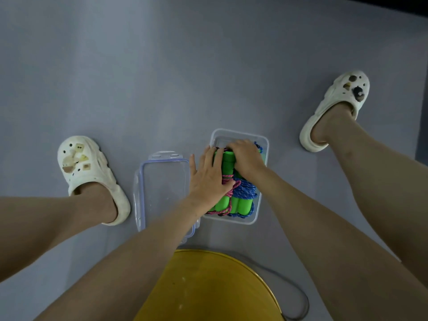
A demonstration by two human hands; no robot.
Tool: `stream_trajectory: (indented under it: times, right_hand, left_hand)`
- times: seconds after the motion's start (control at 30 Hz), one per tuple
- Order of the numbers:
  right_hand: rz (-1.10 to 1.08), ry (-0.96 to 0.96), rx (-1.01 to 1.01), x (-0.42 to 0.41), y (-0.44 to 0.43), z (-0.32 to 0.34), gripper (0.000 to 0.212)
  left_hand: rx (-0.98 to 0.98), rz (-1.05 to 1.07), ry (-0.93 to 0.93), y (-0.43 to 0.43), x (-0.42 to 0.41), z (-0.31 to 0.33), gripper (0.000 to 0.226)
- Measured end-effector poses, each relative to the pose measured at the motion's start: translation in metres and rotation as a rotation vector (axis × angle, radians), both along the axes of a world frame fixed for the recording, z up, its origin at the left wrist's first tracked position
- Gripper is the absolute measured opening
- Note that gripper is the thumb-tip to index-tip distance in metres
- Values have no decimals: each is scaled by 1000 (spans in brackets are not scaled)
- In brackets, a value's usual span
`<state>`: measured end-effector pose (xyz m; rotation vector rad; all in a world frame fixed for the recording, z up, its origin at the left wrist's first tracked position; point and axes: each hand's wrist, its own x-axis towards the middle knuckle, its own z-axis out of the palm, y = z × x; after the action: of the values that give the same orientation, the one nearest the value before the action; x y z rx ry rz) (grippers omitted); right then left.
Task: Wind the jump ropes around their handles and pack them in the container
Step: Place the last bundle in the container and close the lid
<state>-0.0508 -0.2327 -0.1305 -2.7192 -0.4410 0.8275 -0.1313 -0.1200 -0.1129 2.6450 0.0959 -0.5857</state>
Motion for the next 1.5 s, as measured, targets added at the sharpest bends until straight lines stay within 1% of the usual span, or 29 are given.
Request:
stream_trajectory:
  times: [0.07,0.13,0.17,0.23,0.3,0.33,0.4,0.47,0.57,0.63,0.77,0.8,0.83,0.9,0.93,0.97,1.07,1.13,1.27,1.3,1.43,1.5]
  right_hand:
    - [-1,-99,-29,-10,-1,0,24]
    - [-82,-160,-39,-24,-5,4,27]
    - [-123,-168,-56,-32,-8,7,30]
    - [-191,-146,-106,-44,-16,13,43]
    - [-264,-91,-135,-49,-22,18,55]
    - [-289,-68,-135,-49,-24,19,55]
    - [-305,-15,-116,-45,-22,22,46]
    - [-326,38,-83,-40,-18,25,39]
    - [-355,61,-29,-36,-16,26,34]
    - [-362,40,0,-38,-18,22,31]
    - [-317,4,53,-42,-27,11,33]
    - [-287,24,59,-41,-31,9,38]
    - [-248,62,58,-40,-35,9,48]
    - [-155,159,23,-39,-39,11,77]
    - [-118,177,-16,-39,-40,12,86]
    - [-99,164,-53,-40,-39,12,90]
    - [-118,74,-98,-44,-37,8,88]
    - [-125,54,-118,-45,-32,6,83]
    - [-137,-1,-200,-51,-18,3,61]
    - [-147,-2,-207,-53,-16,1,58]
    - [-162,16,-191,-52,-15,-2,58]
    - [-213,68,-118,-49,-18,2,63]
  left_hand:
    - [21,-7,19,0,-1,0,84]
    - [57,-32,36,0,-1,1,87]
    - [68,-56,35,1,-3,2,89]
    - [63,-150,13,6,-9,4,95]
    - [64,-313,-11,15,-19,2,101]
    - [88,-395,-20,19,-23,1,104]
    - [157,-485,3,22,-23,1,104]
    - [198,-471,60,17,-19,5,97]
    - [224,-409,76,7,-14,8,92]
    - [245,-405,91,3,-13,7,92]
    - [272,-451,100,2,-12,1,94]
    - [272,-464,102,4,-11,-1,95]
    - [273,-477,109,6,-9,-3,95]
    - [279,-494,132,7,-6,-5,97]
    - [287,-499,141,6,-4,-6,97]
    - [294,-502,147,3,-2,-6,98]
    - [293,-495,161,-2,-2,-8,100]
    - [284,-489,159,0,-3,-10,101]
    - [290,-513,150,2,-4,-11,101]
    - [288,-514,155,1,-5,-11,101]
    - [274,-526,161,6,-2,-13,101]
    - [230,-538,126,12,-5,-12,101]
